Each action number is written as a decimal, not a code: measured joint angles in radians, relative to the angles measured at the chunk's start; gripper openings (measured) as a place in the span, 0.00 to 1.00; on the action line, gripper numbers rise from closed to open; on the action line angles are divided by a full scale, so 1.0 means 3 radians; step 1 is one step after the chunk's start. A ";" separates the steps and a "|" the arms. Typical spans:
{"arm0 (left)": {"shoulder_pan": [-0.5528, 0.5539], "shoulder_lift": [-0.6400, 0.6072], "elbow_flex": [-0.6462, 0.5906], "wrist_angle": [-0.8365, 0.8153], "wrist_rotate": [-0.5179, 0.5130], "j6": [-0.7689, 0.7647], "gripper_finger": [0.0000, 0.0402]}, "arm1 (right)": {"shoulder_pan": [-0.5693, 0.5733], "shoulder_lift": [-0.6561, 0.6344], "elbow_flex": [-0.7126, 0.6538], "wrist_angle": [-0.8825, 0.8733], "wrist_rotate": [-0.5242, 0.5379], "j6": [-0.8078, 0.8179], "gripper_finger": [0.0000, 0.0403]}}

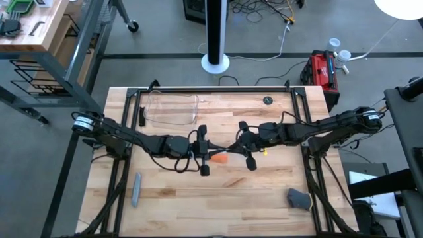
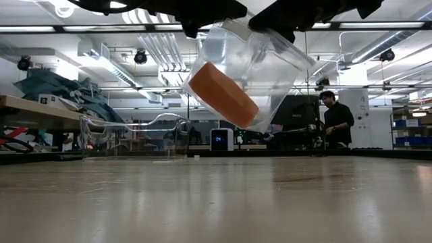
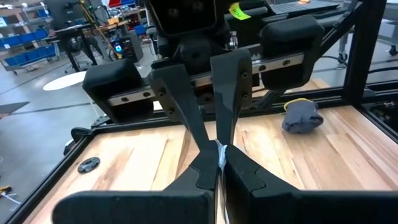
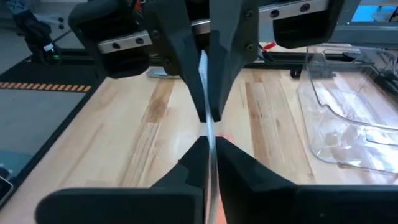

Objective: Roll bandage
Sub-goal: Close the transparent zip bag

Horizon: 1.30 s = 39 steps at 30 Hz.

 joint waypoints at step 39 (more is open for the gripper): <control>-0.0014 -0.0050 0.0000 -0.0165 0.0015 -0.0021 0.00 | -0.0048 0.0004 0.0159 -0.0841 -0.0086 -0.0095 0.11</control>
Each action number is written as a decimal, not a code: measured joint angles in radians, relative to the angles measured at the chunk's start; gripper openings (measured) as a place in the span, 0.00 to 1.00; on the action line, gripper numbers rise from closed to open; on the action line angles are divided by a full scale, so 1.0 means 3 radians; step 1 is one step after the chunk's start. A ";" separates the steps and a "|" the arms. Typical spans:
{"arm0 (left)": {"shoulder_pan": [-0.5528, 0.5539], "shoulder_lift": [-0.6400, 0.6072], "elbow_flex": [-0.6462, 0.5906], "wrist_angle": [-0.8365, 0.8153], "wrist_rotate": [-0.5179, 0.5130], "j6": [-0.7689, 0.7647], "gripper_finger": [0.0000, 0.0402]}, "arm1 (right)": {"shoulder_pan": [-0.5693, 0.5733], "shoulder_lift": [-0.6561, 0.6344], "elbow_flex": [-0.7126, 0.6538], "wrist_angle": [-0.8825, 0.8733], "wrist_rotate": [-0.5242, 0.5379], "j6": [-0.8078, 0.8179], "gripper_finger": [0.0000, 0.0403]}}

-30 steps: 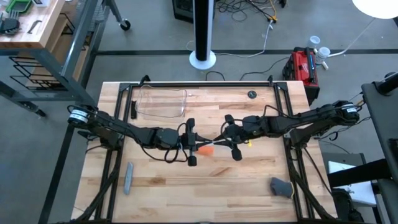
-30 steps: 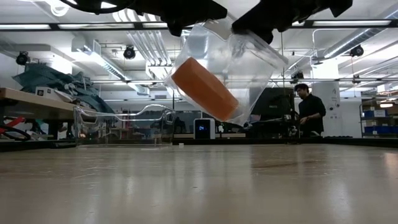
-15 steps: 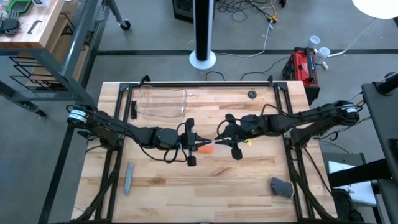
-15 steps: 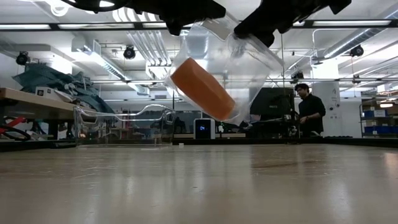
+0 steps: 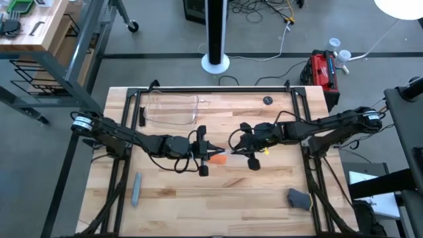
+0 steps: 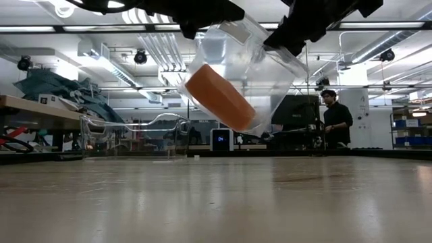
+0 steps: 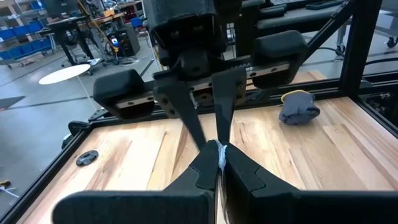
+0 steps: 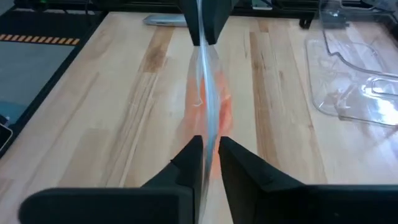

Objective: Roll bandage
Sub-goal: Close the transparent zip bag

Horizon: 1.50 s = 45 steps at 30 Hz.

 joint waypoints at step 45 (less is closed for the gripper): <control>-0.0070 -0.0010 0.0000 -0.0043 -0.0672 -0.0079 0.00 | -0.0123 -0.0406 -0.0012 -0.0776 -0.0152 -0.0247 0.07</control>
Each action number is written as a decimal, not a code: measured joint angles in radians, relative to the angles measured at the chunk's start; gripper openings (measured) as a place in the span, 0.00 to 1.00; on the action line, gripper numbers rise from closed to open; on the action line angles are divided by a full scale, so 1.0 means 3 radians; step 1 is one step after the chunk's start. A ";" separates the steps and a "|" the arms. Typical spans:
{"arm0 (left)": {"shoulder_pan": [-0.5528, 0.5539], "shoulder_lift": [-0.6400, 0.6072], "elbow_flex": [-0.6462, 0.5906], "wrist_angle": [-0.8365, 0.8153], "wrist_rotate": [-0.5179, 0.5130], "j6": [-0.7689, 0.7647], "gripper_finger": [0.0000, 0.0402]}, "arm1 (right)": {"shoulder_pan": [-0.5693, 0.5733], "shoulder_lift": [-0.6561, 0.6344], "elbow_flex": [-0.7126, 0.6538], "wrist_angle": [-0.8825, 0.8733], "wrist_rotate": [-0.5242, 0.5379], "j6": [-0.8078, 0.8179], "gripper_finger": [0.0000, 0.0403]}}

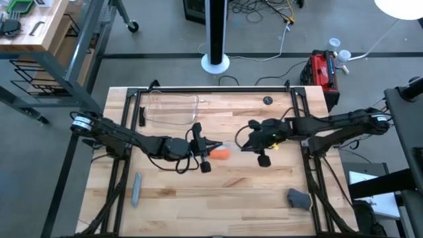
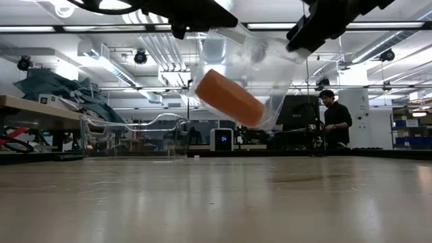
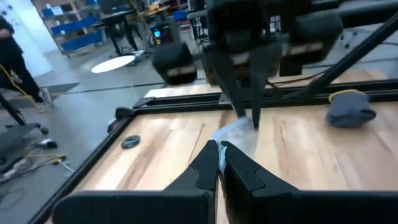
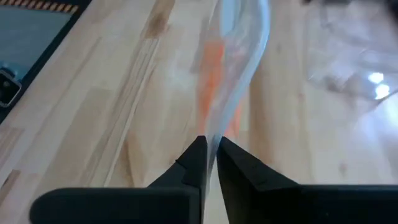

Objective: Roll bandage
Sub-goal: Close the transparent zip bag

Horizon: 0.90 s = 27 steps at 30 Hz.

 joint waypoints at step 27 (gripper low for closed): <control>-0.0197 -0.0104 0.0001 0.1583 -0.0742 0.0892 0.00 | -0.0039 -0.1127 -0.1017 0.1833 0.0799 0.0382 0.26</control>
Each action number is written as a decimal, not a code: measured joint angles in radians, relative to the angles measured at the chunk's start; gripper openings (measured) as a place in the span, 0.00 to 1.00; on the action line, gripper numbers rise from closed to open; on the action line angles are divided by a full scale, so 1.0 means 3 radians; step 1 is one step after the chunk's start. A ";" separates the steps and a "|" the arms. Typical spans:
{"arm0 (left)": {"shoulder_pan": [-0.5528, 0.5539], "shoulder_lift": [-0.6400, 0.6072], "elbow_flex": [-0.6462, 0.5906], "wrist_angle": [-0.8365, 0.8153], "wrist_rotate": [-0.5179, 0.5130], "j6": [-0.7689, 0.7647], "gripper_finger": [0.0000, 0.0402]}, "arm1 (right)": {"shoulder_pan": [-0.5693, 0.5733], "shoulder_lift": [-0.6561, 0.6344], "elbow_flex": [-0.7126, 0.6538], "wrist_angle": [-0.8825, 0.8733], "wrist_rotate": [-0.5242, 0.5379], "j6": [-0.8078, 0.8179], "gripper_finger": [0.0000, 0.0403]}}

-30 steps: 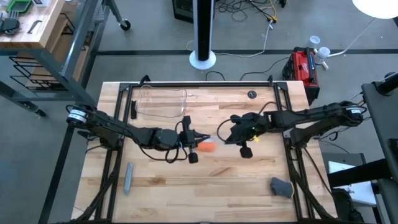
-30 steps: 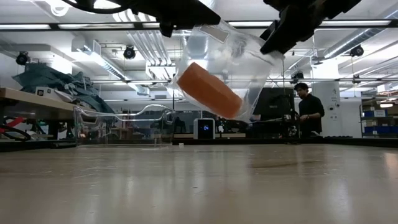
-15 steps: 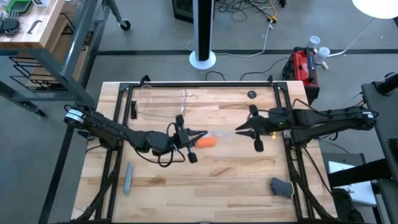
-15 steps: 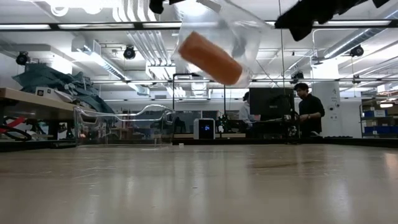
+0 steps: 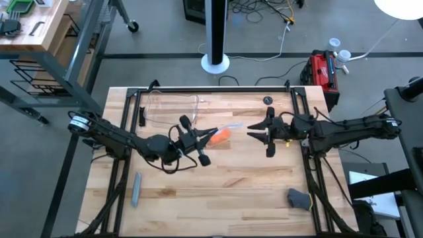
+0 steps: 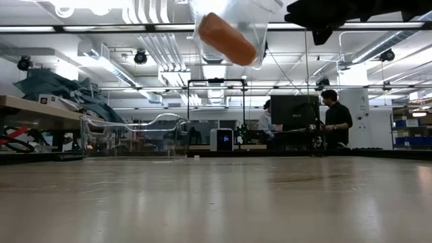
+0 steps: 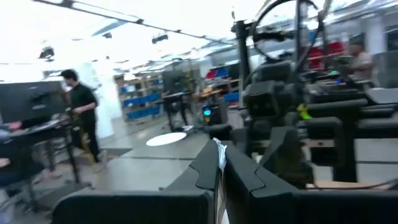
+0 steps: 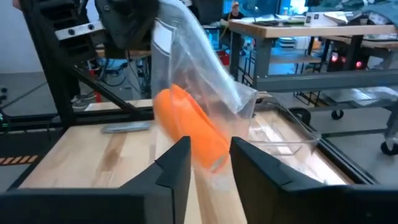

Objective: Roll bandage
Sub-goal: Close the transparent zip bag

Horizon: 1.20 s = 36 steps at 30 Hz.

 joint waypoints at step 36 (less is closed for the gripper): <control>-0.0016 -0.0002 0.0000 -0.0372 0.0577 -0.0334 0.01 | 0.0110 0.0636 0.0016 0.0855 -0.0337 -0.0070 0.03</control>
